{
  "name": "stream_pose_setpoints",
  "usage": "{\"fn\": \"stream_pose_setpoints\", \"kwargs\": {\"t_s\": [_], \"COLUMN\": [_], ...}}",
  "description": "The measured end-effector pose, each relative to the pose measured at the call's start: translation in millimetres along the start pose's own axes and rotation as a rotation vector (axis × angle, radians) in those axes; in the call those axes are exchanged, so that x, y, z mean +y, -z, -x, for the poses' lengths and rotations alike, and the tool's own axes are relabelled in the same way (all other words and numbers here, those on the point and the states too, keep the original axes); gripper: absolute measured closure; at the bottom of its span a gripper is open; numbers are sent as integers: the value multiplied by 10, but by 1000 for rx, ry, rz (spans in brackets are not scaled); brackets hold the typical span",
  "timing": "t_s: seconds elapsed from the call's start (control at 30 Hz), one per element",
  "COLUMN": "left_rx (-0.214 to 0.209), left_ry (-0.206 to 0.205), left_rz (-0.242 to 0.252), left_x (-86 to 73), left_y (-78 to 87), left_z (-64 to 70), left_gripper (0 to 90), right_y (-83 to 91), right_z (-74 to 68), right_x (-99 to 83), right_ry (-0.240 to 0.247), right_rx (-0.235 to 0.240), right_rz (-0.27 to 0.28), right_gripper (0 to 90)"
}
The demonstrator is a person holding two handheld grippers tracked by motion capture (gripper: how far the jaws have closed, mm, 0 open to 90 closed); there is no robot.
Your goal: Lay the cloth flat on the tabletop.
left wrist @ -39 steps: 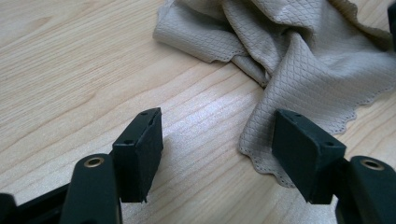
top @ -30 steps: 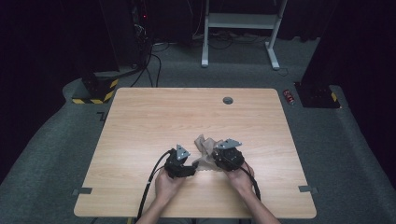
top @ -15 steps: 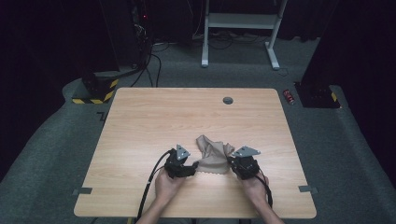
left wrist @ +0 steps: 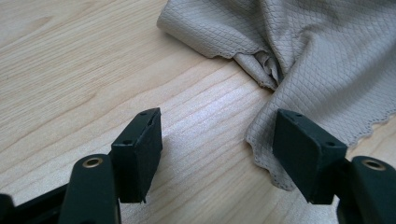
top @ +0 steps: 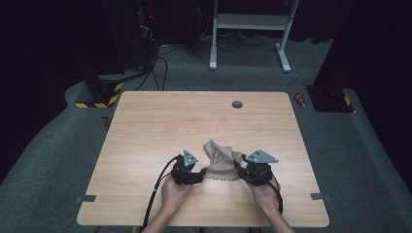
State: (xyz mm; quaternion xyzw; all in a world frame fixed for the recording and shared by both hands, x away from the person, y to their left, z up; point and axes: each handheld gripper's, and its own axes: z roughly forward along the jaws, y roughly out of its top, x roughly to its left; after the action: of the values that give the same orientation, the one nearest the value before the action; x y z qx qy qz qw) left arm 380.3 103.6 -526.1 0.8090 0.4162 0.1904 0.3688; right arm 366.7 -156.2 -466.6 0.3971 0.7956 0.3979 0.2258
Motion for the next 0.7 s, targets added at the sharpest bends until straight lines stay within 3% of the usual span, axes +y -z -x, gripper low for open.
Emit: {"fn": "stream_pose_setpoints", "kwargs": {"t_s": [0.07, 0.13, 0.17, 0.2, 0.3, 0.5, 0.53, 0.67, 0.7], "left_rx": [0, 1, 1, 1, 0, 1, 0, 0, -6], "left_ry": [4, 4, 4, 4, 4, 4, 2, 10, 25], "left_rz": [1, 2, 2, 2, 1, 2, 1, 1, 3], "left_x": [-1, -1, -1, -1, -1, -1, 0, -1, -1], "left_y": [-1, -1, -1, -1, 0, -1, 0, 1, 4], "left_z": [3, 3, 3, 3, 2, 3, 2, 0, -11], "left_gripper": [332, 332, 332, 332, 332, 332, 332, 333, 338], "right_y": [-86, -192, -192, -285, -237, 43, 136, 127, 65], "right_z": [-8, 20, 20, 66, 115, 204, 267, 310, 338], "right_x": [63, 65, 65, 25, -23, -60, -119, -280, -420], "right_ry": [38, 35, 35, 35, 31, 43, 25, 5, -16], "right_rx": [-26, -23, -23, -15, -2, -45, -55, -61, -55], "right_rz": [-33, -93, -93, -150, -170, -130, -129, -177, -230], "right_gripper": [618, 727, 727, 862, 892, 889, 888, 886, 875]}}
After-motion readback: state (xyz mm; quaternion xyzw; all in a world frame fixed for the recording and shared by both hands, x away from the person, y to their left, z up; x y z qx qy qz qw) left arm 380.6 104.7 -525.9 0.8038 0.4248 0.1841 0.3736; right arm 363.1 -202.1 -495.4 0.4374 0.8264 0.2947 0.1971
